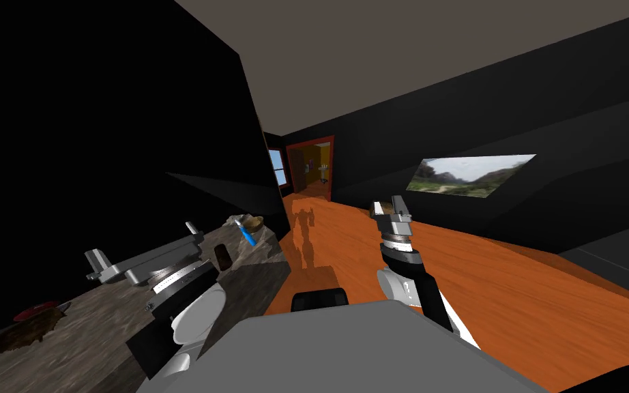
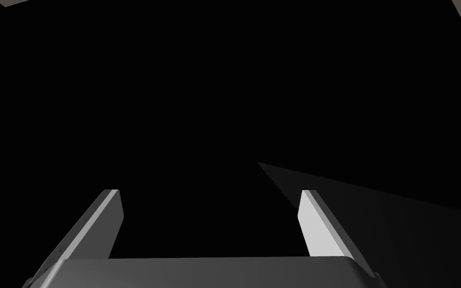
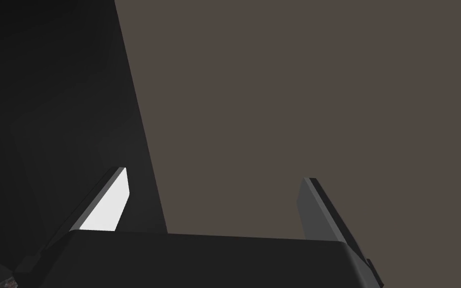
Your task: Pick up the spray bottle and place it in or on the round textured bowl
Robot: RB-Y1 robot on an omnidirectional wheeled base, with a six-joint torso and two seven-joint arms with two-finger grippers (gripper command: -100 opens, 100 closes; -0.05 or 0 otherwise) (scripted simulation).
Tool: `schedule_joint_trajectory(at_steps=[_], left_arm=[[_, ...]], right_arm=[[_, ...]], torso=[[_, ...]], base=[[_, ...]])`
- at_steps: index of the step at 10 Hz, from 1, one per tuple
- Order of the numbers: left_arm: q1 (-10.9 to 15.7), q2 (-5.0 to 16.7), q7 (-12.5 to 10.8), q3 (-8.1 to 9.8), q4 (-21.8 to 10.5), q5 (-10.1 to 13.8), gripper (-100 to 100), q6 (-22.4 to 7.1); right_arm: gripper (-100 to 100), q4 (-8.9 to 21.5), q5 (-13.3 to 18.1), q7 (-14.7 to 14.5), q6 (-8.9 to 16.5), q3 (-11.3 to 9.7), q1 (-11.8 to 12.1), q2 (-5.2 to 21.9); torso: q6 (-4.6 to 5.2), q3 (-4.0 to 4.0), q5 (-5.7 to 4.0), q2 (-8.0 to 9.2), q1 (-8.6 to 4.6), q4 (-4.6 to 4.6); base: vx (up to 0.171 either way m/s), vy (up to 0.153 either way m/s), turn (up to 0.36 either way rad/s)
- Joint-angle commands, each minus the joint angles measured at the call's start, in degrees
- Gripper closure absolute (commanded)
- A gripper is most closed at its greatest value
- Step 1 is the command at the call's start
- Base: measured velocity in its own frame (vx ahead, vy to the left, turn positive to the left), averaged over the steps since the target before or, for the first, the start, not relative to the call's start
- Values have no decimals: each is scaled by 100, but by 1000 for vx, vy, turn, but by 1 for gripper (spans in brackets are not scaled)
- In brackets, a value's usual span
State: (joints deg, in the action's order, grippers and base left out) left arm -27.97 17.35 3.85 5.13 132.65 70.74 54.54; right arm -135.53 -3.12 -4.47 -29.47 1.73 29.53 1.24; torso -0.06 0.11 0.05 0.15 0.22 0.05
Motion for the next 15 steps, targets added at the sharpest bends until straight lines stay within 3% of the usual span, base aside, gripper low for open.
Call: schedule_joint_trajectory(at_steps=[1,2,4,5,7,10,15], left_arm=[[3,3,15,-4,-1,203,-100,30],[-16,71,53,59,-15,385,-100,206],[-16,71,53,59,-15,665,-100,206],[-41,134,87,122,-34,877,-100,384],[-41,134,87,122,-34,1121,-100,384],[-110,249,140,250,-82,1709,-100,745],[-153,299,160,314,-112,2444,-100,927]], right_arm=[[0,0,0,0,0,0,0,0],[0,0,0,0,0,0,1,0],[0,0,0,0,0,0,1,0],[0,0,0,0,0,1,1,0],[0,0,0,0,0,0,1,0],[0,0,0,0,0,1,1,0],[0,0,0,0,0,1,1,0]], torso=[[0,0,0,0,0,0],[-3,-3,1,-6,2,-1],[-2,-2,0,-3,0,-1],[-4,-5,1,-9,2,-2],[-2,-4,0,-7,1,-1],[-2,-4,1,-8,3,-2],[-3,-8,1,-15,5,-3]], base=[[-27,0,-12],[-39,-18,-343],[-33,-4,-70],[-32,-17,-312],[-25,-3,-94],[-30,-8,-255],[-12,-3,-121]])
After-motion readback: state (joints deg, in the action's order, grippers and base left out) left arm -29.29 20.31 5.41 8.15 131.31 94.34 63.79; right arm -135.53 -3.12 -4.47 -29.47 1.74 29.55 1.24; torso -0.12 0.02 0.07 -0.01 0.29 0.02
